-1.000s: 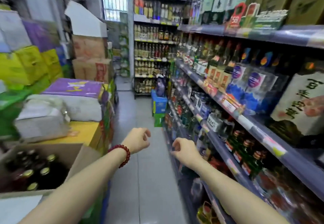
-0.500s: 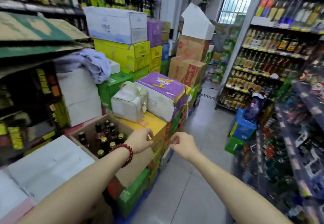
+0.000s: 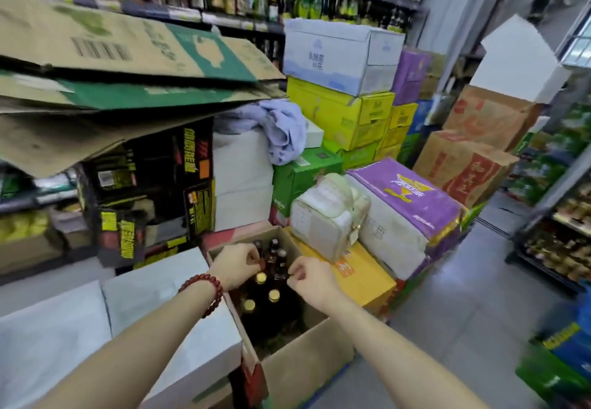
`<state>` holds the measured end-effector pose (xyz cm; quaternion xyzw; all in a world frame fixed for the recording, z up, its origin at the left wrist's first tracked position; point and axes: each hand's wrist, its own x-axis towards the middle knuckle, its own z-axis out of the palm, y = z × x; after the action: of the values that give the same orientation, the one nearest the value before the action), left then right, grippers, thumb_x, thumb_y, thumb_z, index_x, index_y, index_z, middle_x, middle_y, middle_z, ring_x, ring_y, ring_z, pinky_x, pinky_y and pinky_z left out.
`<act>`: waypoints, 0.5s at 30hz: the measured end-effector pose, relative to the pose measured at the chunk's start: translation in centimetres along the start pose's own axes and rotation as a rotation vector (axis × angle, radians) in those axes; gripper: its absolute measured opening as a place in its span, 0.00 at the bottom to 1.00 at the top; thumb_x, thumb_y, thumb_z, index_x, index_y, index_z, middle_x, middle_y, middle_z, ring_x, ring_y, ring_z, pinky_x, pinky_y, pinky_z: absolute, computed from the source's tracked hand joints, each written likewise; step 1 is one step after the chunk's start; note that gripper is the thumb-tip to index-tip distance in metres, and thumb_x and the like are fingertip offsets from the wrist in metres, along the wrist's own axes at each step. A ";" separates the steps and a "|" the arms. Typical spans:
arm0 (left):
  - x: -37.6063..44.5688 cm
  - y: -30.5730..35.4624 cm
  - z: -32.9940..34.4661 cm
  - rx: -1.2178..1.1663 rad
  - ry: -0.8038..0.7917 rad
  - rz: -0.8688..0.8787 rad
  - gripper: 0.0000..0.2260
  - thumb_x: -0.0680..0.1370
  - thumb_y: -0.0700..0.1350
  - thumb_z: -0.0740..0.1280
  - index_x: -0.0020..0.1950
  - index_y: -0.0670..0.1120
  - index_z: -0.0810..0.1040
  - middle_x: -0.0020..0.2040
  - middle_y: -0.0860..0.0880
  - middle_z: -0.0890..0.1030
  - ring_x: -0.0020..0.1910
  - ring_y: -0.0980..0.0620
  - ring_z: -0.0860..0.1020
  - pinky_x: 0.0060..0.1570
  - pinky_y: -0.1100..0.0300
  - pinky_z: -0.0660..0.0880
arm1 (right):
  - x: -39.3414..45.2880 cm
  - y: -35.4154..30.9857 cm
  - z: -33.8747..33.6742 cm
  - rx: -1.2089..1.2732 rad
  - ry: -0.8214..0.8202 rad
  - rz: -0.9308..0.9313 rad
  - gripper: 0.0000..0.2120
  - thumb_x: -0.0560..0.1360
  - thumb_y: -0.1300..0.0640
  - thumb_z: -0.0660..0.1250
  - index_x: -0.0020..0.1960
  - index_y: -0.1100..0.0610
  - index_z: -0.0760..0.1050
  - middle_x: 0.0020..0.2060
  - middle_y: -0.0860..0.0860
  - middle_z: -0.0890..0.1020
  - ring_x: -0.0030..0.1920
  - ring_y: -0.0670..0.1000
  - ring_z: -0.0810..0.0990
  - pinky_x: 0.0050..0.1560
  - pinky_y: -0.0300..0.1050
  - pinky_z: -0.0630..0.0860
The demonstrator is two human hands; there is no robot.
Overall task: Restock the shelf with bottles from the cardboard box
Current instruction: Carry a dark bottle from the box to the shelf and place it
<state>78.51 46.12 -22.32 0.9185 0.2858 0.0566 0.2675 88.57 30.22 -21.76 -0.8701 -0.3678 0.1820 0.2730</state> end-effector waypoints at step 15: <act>2.3 -3.6 5.7 -0.189 0.173 -0.403 0.11 0.76 0.43 0.67 0.57 0.45 0.78 0.55 0.45 0.80 0.53 0.48 0.78 0.54 0.61 0.73 | 11.8 0.9 1.4 0.144 -0.154 -0.121 0.03 0.73 0.58 0.70 0.46 0.53 0.79 0.36 0.45 0.79 0.36 0.40 0.76 0.29 0.25 0.67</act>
<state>80.16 47.28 -29.12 0.8054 0.4788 0.1070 0.3326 96.17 38.89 -24.73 -0.8079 -0.4254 0.2575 0.3164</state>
